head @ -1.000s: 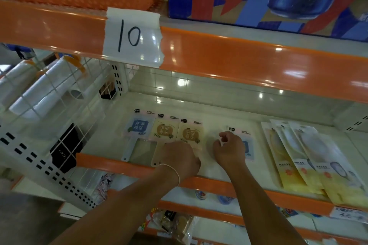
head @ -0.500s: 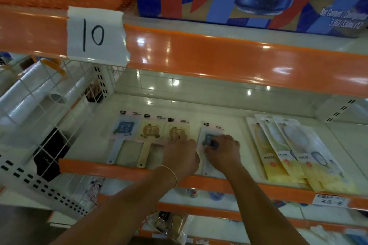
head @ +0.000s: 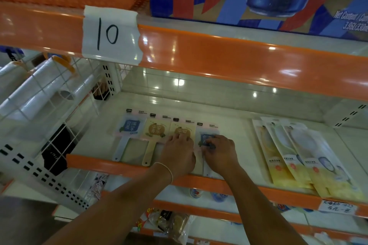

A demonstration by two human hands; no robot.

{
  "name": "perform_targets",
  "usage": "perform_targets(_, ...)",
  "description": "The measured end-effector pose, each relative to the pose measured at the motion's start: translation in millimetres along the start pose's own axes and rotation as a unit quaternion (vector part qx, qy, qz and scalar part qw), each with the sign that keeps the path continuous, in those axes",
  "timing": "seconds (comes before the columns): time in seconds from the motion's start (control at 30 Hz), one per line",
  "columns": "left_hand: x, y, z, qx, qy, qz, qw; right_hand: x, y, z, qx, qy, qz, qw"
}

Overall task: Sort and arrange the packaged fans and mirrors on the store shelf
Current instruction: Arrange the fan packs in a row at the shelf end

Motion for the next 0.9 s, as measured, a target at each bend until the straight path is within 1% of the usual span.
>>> perform_targets(0.23,-1,3,0,0.008,-0.005,-0.002,1.0,0,-3,6,-0.016,0.004,-0.004,1.0)
perform_targets(0.37,1,3,-3,0.012,-0.006,-0.003,1.0,2,-14,3,-0.013,0.006,0.032,0.999)
perform_targets(0.53,2,5,-5,0.013,-0.013,-0.003,1.0,8,-18,7,0.025,0.022,0.043,0.999)
perform_targets(0.63,3,9,-3,0.008,-0.012,0.002,1.0,9,-17,9,0.006,0.023,0.054,0.998)
perform_targets(0.8,8,15,-7,0.006,-0.016,0.018,1.0,17,-3,4,-0.033,0.084,0.056,0.994)
perform_targets(0.9,11,19,-6,0.022,-0.01,0.027,0.999,23,1,5,-0.047,0.106,0.065,0.991)
Point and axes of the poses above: each hand's wrist, its own x-axis away from the middle knuckle, its own z-axis out of the back of the hand, y = z × x, the point moved 6 cm from there along -x, towards the middle knuckle, and after that the axes turned 12 degrees about z, right-handed, at the moved point
